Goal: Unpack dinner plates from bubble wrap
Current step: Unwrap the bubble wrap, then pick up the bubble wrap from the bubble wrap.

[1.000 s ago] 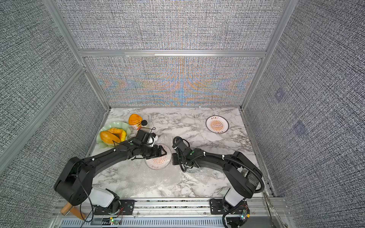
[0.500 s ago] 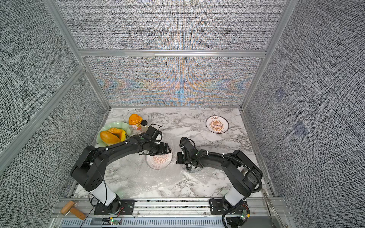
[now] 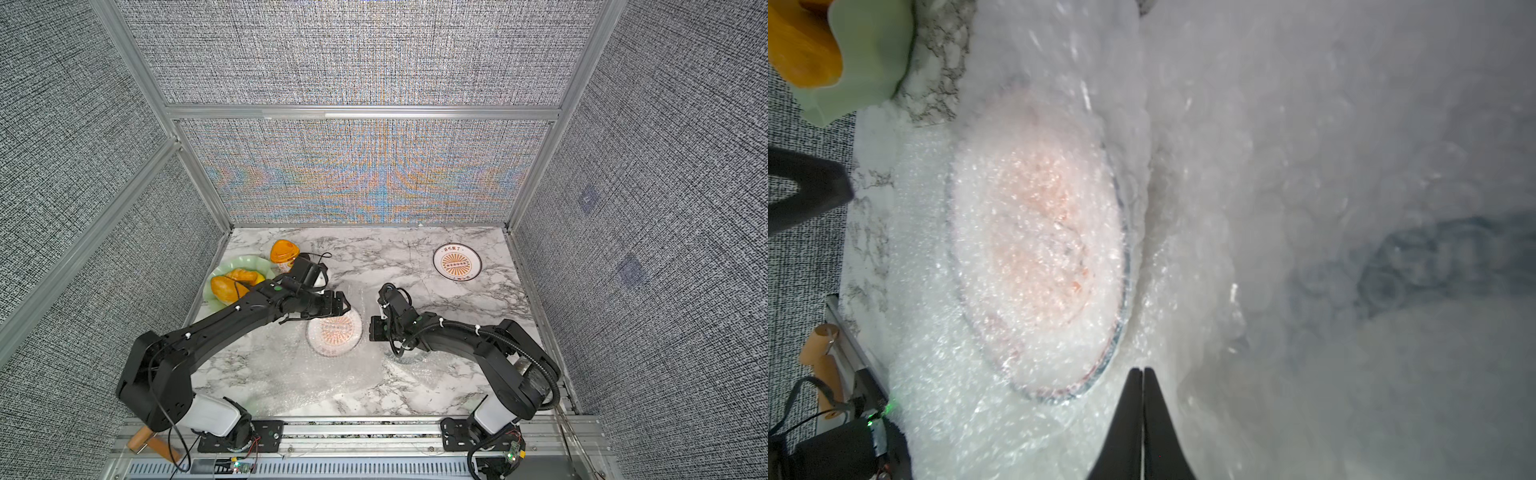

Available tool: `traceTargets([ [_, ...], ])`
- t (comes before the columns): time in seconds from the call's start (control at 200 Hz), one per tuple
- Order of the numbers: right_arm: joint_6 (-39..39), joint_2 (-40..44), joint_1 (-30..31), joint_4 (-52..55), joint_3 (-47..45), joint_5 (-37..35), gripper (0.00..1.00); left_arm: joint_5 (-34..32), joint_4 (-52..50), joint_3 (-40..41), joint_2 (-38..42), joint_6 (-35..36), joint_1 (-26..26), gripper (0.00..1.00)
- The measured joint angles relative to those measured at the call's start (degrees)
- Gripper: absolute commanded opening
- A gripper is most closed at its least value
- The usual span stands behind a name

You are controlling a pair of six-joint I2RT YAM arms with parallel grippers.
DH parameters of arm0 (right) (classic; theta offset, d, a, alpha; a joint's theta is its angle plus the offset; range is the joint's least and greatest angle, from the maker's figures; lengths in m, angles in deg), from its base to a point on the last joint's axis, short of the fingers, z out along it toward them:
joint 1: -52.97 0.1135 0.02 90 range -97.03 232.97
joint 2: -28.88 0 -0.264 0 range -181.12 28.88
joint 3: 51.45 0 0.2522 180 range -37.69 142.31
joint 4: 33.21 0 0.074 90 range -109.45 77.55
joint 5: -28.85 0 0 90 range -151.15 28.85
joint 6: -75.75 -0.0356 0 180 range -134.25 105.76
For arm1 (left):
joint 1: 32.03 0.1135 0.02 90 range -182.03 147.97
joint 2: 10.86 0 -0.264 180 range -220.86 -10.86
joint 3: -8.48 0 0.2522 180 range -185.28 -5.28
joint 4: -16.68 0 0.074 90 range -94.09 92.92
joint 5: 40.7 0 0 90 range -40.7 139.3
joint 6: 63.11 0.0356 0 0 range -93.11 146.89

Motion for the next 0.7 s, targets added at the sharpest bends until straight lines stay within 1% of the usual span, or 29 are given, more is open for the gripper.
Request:
traceTargets([
  [0.105,1.1,0.8,0.0,0.8,1.5,1.6,0.28,3.5,0.1,5.8,5.6,0.0,4.6,0.87],
  [0.255,1.7,-3.0,0.4,0.9,3.8,4.0,0.31,7.7,0.6,10.4,10.5,0.0,6.8,0.89],
  [0.37,1.7,-7.1,0.5,0.9,5.7,5.4,0.33,9.3,0.5,12.0,11.5,0.0,8.1,0.89],
  [0.48,1.7,-9.1,0.5,0.9,6.6,5.9,0.37,10.0,0.6,12.5,12.0,0.0,8.4,0.9],
  [0.7,1.7,-11.7,0.5,0.9,7.0,6.0,0.37,9.8,1.0,13.1,11.3,0.0,8.7,0.89],
])
